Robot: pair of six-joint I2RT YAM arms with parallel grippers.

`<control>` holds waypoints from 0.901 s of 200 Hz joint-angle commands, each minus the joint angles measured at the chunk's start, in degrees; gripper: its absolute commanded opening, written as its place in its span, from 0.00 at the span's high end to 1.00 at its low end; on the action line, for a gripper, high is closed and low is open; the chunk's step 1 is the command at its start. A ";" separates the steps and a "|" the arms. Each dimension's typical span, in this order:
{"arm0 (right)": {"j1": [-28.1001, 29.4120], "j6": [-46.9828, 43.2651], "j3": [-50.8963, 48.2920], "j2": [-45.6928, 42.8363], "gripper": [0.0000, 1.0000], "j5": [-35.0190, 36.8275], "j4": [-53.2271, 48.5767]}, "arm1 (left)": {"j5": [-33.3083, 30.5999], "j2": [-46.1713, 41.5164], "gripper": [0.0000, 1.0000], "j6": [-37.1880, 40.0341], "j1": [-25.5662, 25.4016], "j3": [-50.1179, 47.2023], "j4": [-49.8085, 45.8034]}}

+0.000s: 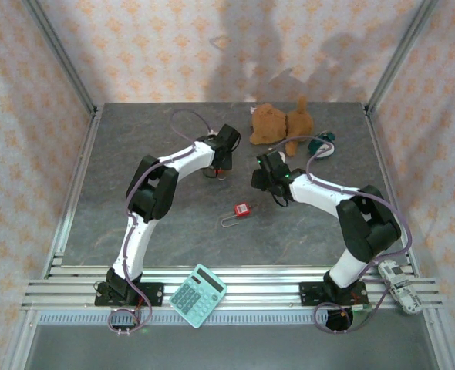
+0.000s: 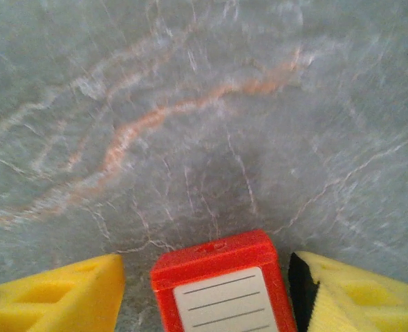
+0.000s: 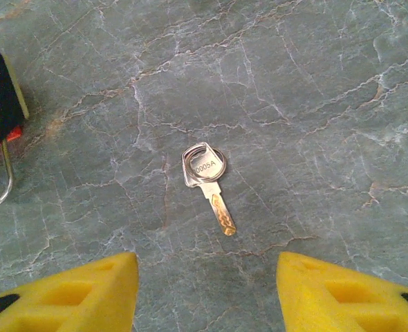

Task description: Unlock with the key

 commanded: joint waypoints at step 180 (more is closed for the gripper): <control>-0.24 -1.08 14.81 10.86 0.60 2.91 -13.22 | -4.78 -36.33 0.20 -3.04 -7.30 -39.29 10.61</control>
